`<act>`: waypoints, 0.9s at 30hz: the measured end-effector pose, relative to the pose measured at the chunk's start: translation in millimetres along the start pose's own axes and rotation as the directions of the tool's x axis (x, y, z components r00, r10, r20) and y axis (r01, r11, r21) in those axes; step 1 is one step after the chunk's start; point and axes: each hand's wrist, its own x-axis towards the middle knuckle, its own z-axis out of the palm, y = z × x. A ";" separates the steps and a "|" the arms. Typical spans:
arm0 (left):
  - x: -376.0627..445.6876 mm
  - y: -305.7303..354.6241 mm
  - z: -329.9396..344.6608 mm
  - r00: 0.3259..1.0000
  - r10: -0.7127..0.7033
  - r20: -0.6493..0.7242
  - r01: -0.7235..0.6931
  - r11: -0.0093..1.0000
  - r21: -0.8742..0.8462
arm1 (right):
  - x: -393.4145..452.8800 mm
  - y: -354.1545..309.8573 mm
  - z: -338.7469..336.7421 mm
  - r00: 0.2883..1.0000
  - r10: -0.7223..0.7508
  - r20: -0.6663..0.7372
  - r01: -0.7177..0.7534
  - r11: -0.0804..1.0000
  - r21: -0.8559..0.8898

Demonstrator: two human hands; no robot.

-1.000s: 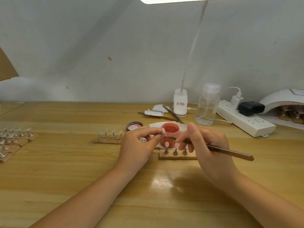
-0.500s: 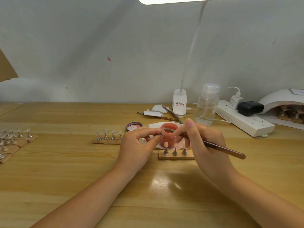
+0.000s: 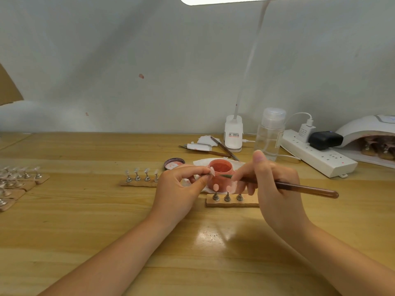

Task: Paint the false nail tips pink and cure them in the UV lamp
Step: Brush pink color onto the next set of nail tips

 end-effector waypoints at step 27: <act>1.6 -2.2 -2.3 0.998 -0.046 0.053 0.050 0.997 -0.059 | -1.0 -2.2 4.2 1.000 0.005 -0.013 -0.005 0.998 0.056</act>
